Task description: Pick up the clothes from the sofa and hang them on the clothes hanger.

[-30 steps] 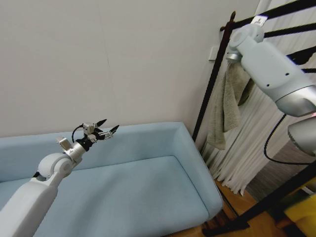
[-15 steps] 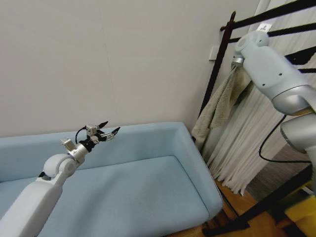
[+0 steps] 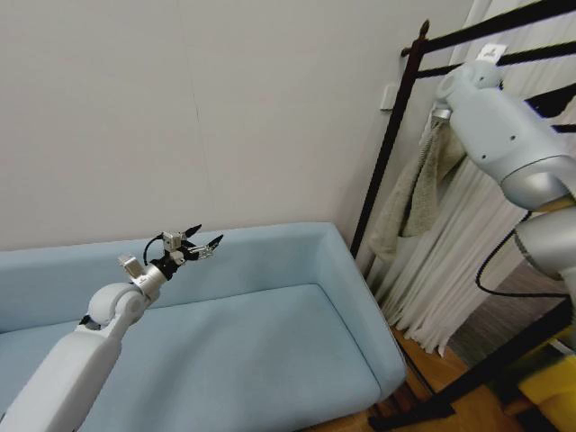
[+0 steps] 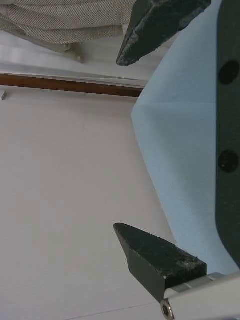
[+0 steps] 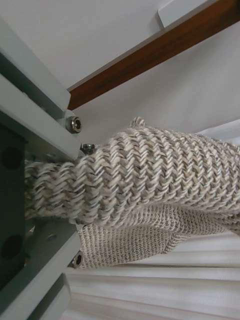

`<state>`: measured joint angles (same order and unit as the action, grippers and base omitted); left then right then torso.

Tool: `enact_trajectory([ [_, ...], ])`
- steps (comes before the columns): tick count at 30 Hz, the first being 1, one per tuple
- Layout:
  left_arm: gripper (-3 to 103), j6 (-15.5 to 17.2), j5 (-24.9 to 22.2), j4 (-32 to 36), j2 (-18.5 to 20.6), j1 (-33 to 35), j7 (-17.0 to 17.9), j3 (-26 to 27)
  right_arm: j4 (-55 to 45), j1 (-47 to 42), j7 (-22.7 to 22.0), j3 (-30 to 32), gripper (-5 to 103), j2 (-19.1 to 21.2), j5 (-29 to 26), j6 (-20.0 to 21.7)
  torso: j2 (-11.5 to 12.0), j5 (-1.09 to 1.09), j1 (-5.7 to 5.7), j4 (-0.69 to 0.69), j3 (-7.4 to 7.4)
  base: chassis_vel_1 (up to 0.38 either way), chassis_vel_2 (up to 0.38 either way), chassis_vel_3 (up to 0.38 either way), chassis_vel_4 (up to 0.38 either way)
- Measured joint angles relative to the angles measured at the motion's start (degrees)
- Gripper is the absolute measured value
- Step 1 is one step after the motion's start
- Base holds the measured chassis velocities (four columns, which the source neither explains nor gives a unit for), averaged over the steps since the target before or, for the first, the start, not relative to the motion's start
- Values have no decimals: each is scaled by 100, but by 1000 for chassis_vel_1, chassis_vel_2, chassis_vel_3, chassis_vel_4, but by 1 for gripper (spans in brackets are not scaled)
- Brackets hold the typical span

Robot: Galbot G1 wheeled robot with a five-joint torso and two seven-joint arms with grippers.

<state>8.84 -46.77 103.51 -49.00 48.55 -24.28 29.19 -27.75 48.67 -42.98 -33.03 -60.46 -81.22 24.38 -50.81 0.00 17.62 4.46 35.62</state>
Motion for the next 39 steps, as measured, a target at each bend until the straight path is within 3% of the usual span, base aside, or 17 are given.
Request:
enact_trajectory([
  [14,100,-38,-17,54,-12,53,-44,77,-623,-184,-322,-23,1,198,-188,181,-1,-1,0,1,0,0,0,0,0],
  [16,100,-57,-17,57,-27,73,-66,91,-774,-225,-332,-53,11,258,-186,231,-1,-2,0,1,0,0,0,0,0],
  [17,100,-66,-16,57,-35,82,-74,95,-864,-252,-367,-68,11,293,-188,243,-1,-1,0,0,0,0,0,0,0],
  [18,100,-82,-15,56,-52,95,-86,101,-1172,-346,-538,-89,22,425,-284,254,-1,-2,0,-1,0,0,0,0,0],
  [20,100,-88,-12,53,-63,97,-97,102,-1356,-404,-641,-96,22,510,-366,255,-1,-2,0,-2,0,0,0,0,0],
  [23,100,-103,-7,41,-73,85,-107,76,-1998,-683,-898,-126,38,874,-485,253,-1,1,0,0,0,0,0,0,0],
  [26,100,-104,-6,42,-73,77,-115,63,-2251,-797,-961,-138,43,1036,-491,249,-1,3,0,2,0,0,0,0,0],
  [28,100,-104,-3,84,-69,131,-128,76,-2581,-986,-1035,-136,55,1175,-426,239,-1,3,-1,5,-1,0,0,0,0],
  [29,100,-104,-3,84,-69,131,-128,76,-2581,-986,-1035,-136,55,1175,-426,239,-1,3,-1,5,-1,0,0,0,0],
  [32,100,-104,16,142,-72,183,-136,87,-2817,-1143,-1034,-117,71,1269,-310,211,-1,-1,1,-3,0,0,0,0,0],
  [35,100,-104,22,163,-81,191,-138,68,-2976,-1206,-1048,-114,77,1351,-278,195,-1,-1,1,-4,0,0,0,0,0],
  [38,100,-104,80,169,-91,201,-138,36,-3589,-1413,-1092,-100,93,1601,-195,178,-1,1,0,2,0,0,0,0,0],
  [39,100,-104,80,169,-91,201,-138,36,-3589,-1413,-1092,-100,93,1601,-195,178,-1,1,0,2,0,0,0,0,0],
])
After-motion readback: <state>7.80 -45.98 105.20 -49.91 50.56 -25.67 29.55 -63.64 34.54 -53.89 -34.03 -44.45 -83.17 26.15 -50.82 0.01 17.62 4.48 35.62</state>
